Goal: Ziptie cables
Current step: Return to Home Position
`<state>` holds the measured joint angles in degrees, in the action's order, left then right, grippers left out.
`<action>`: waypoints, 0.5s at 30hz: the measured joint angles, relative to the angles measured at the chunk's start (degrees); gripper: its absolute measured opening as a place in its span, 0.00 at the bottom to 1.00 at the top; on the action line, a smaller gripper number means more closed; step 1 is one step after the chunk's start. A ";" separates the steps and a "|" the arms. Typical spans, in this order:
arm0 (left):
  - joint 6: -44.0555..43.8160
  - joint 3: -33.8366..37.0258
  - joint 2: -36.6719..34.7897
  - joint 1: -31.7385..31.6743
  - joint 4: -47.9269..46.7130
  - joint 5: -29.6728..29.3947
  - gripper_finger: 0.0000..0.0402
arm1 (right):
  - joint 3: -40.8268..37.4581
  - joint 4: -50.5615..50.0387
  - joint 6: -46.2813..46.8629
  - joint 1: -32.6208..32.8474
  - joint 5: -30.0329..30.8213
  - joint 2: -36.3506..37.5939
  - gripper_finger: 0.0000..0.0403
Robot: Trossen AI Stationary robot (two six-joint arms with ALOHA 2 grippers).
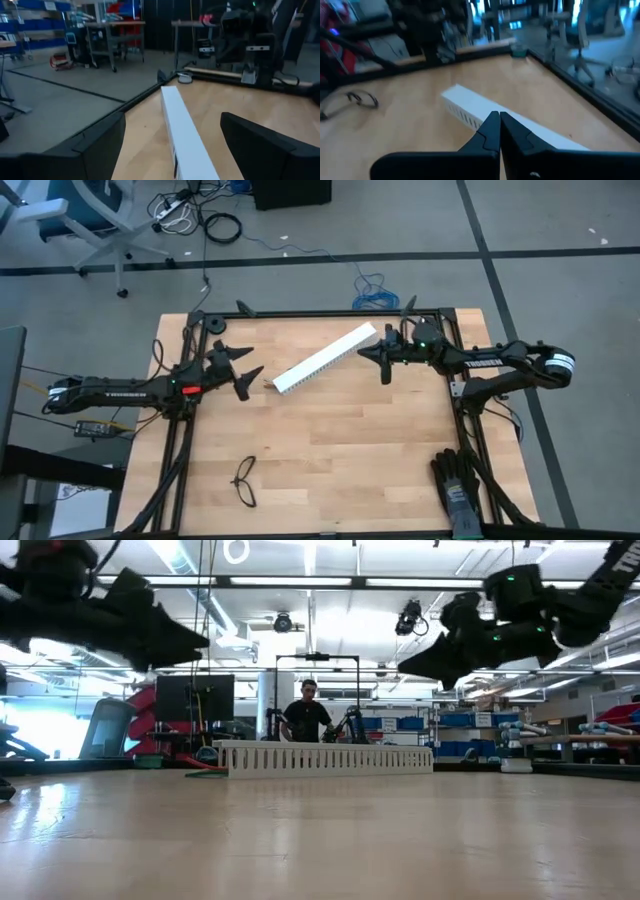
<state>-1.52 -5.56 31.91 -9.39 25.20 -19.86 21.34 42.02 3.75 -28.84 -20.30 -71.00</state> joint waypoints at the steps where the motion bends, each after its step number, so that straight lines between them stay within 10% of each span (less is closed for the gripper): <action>1: 0.04 1.49 -0.81 0.00 1.76 -0.27 0.84 | -1.44 3.40 0.87 -0.29 -0.53 0.00 0.00; 15: 3.06 4.93 -8.34 -0.02 3.02 -3.99 0.84 | -20.81 37.34 13.46 -10.03 -5.31 1.77 0.00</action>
<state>1.54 -0.62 23.58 -9.41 28.22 -23.85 0.53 79.36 17.20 -38.87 -25.61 -69.23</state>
